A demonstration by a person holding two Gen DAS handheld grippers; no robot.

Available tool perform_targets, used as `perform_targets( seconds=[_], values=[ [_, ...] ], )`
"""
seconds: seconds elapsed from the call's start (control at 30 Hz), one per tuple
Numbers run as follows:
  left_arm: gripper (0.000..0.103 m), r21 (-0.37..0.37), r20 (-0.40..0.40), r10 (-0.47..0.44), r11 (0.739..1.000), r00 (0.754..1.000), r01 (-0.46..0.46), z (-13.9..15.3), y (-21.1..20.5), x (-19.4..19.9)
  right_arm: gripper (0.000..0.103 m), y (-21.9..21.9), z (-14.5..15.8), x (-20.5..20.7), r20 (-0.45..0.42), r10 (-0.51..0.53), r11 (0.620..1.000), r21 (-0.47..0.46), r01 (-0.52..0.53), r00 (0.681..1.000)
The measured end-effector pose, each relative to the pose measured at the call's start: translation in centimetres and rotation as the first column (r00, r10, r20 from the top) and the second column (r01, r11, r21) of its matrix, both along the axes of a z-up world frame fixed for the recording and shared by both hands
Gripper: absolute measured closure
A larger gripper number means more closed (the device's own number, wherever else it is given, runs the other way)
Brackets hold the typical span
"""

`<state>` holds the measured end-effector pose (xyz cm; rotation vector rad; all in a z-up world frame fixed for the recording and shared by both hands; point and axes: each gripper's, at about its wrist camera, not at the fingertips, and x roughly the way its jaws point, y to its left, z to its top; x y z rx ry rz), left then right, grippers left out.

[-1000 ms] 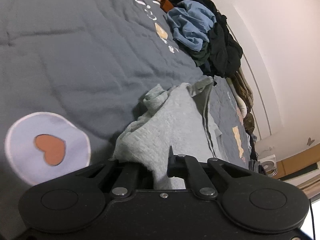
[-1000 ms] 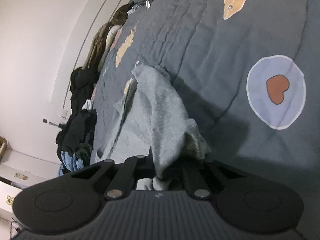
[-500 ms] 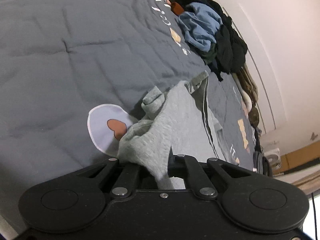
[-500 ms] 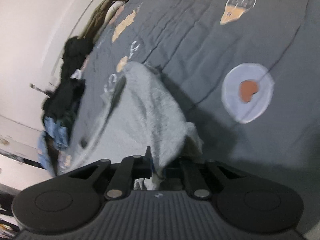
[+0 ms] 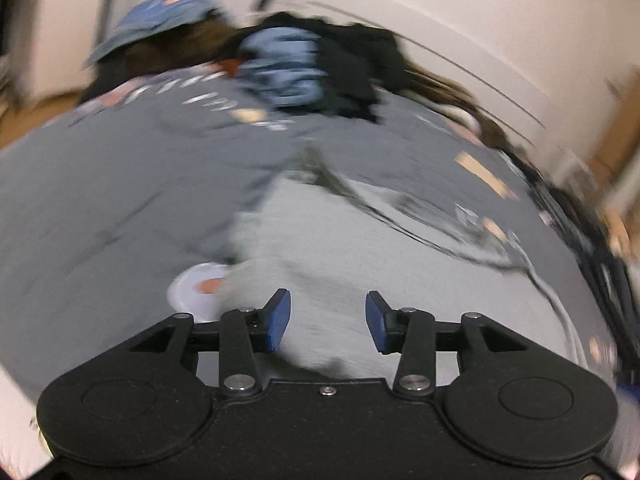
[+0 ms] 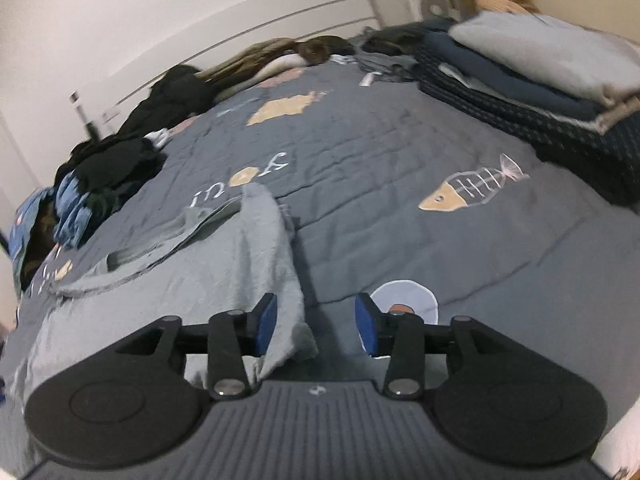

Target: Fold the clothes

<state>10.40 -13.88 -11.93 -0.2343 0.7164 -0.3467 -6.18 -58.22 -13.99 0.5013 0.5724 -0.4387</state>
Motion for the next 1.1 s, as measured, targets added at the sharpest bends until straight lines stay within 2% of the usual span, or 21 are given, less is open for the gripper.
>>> perform_targets(
  seconds=[0.07,0.17,0.27,0.43,0.53,0.57,0.6,0.7,0.83,0.93,1.1],
  values=[
    [0.051,0.023,0.019,-0.062,0.998,0.998,0.062,-0.2,-1.8,-0.8,0.058,0.7,0.1,0.3,-0.005,0.039,0.998,-0.054,-0.040,0.999],
    [0.051,0.046,0.023,-0.137,0.990,0.990,0.135,-0.8,-4.3,-1.5,0.058,2.2,0.1,0.8,-0.036,0.103,0.984,-0.139,-0.107,0.994],
    [0.050,0.058,0.017,-0.180,0.982,0.983,0.179,-1.4,-6.0,-1.8,0.058,3.1,-0.8,1.6,-0.105,0.137,0.966,-0.205,-0.157,0.985],
    [0.047,0.073,0.009,-0.218,0.973,0.976,0.217,-2.1,-8.0,-1.7,0.059,3.3,-1.6,2.1,-0.126,0.163,0.961,-0.204,-0.187,0.979],
    [0.046,0.074,-0.002,-0.231,0.970,0.973,0.230,-2.3,-9.0,-1.3,0.065,3.4,-1.9,2.3,-0.135,0.171,0.956,-0.215,-0.198,0.976],
    [0.045,0.074,-0.006,-0.234,0.970,0.972,0.233,-2.4,-9.2,-1.3,0.077,3.4,-2.0,2.3,-0.138,0.174,0.955,-0.219,-0.202,0.975],
    [0.045,0.076,-0.010,-0.237,0.969,0.972,0.237,-2.4,-9.5,-1.2,0.096,3.4,-2.1,2.4,-0.141,0.177,0.953,-0.223,-0.205,0.974],
    [0.044,0.081,-0.021,-0.244,0.966,0.970,0.245,-2.6,-10.4,-1.1,0.098,3.5,-2.4,2.5,-0.151,0.185,0.948,-0.234,-0.216,0.971],
    [0.044,0.077,-0.033,-0.261,0.962,0.965,0.262,-2.8,-11.4,-1.1,0.099,2.0,-2.1,1.8,-0.058,0.136,0.981,-0.135,-0.143,0.989],
    [0.044,0.078,-0.037,-0.278,0.957,0.960,0.280,-2.8,-12.1,-1.2,0.100,1.0,-1.8,1.2,-0.018,0.090,0.987,-0.133,-0.092,0.996],
    [0.044,0.106,-0.054,-0.313,0.942,0.948,0.317,-3.3,-13.2,-1.6,0.100,0.8,-2.5,1.5,-0.039,0.070,0.983,-0.167,-0.075,0.997]
  ],
)
